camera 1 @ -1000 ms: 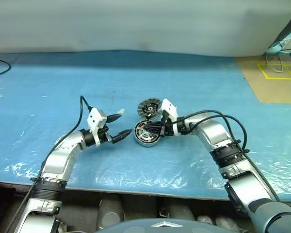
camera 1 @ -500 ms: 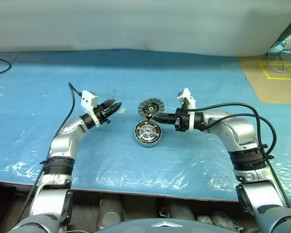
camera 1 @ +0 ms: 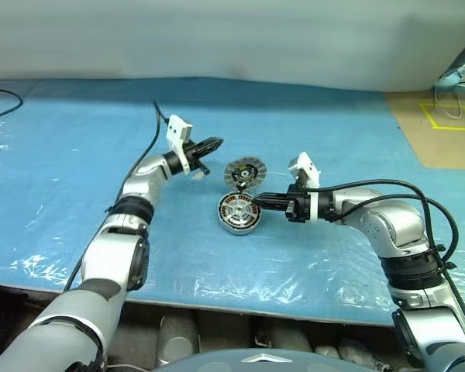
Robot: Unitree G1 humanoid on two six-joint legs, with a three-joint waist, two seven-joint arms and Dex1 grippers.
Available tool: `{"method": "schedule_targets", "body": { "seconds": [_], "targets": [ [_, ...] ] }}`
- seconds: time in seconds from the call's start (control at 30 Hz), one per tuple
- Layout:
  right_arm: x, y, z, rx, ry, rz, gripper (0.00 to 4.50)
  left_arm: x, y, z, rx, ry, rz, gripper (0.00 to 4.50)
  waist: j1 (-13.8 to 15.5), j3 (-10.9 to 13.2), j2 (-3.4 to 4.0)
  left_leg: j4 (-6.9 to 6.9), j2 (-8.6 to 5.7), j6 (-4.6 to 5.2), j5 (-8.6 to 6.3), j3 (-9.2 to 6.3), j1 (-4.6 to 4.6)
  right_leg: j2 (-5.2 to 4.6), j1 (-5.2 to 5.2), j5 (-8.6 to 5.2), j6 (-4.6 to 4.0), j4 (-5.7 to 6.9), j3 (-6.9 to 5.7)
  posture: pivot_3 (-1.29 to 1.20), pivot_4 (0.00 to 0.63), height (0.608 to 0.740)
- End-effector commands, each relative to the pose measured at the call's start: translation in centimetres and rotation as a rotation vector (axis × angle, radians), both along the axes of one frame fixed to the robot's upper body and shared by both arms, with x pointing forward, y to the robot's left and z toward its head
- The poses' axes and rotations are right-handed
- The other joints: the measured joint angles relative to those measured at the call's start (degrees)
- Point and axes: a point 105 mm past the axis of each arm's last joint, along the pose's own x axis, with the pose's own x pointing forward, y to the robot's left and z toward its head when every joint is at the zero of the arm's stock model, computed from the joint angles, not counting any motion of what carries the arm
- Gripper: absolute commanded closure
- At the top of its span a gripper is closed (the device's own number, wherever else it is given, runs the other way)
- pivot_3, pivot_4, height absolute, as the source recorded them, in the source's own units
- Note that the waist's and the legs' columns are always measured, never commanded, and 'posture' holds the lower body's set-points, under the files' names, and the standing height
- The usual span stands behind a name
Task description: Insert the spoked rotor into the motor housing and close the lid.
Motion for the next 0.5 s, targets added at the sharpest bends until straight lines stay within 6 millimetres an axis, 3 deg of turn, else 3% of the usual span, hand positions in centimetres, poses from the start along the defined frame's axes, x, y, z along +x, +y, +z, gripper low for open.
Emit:
{"method": "schedule_targets", "body": {
  "seconds": [0.03, 0.2, 0.3, 0.5],
  "targets": [
    [-0.2, 0.1, 1.0, 0.002, -0.057, 0.008, 4.41, -0.8, -2.2, 1.0, 0.041, -0.054, -0.138, 4.49, 0.1, 0.0, -0.01, 0.0, 0.0, 0.0, 0.0, 0.0, 0.0, -0.01, 0.0, 0.0, 0.0, 0.0, 0.0, 0.0, 0.15, 0.74],
    [0.0, -0.1, 1.2, -0.002, -0.068, -0.008, 4.41, -3.2, -4.6, -0.3, 0.111, -0.05, -0.351, 4.49, 0.2, 0.0, -0.05, -0.03, 0.01, 0.0, 0.0, 0.0, 0.0, -0.01, 0.0, 0.0, 0.0, 0.0, -0.01, 0.0, 0.15, 0.74],
    [-0.2, -0.4, 1.5, 0.006, -0.069, -0.007, 4.41, -3.6, -5.1, -1.5, 0.149, -0.031, -0.377, 4.49, 0.0, 0.0, -0.06, -0.03, 0.01, 0.0, 0.0, 0.0, 0.01, -0.01, 0.01, 0.0, -0.01, 0.0, -0.01, 0.0, 0.15, 0.74],
    [-1.0, -1.5, 1.9, -0.003, -0.076, -0.004, 4.41, -4.4, -6.2, -1.0, 0.122, -0.035, -0.451, 4.49, 0.3, 0.1, -0.14, -0.03, 0.0, 0.0, 0.0, -0.01, -0.02, -0.03, 0.01, -0.01, 0.0, -0.05, -0.01, 0.0, 0.15, 0.74]
  ]
}}
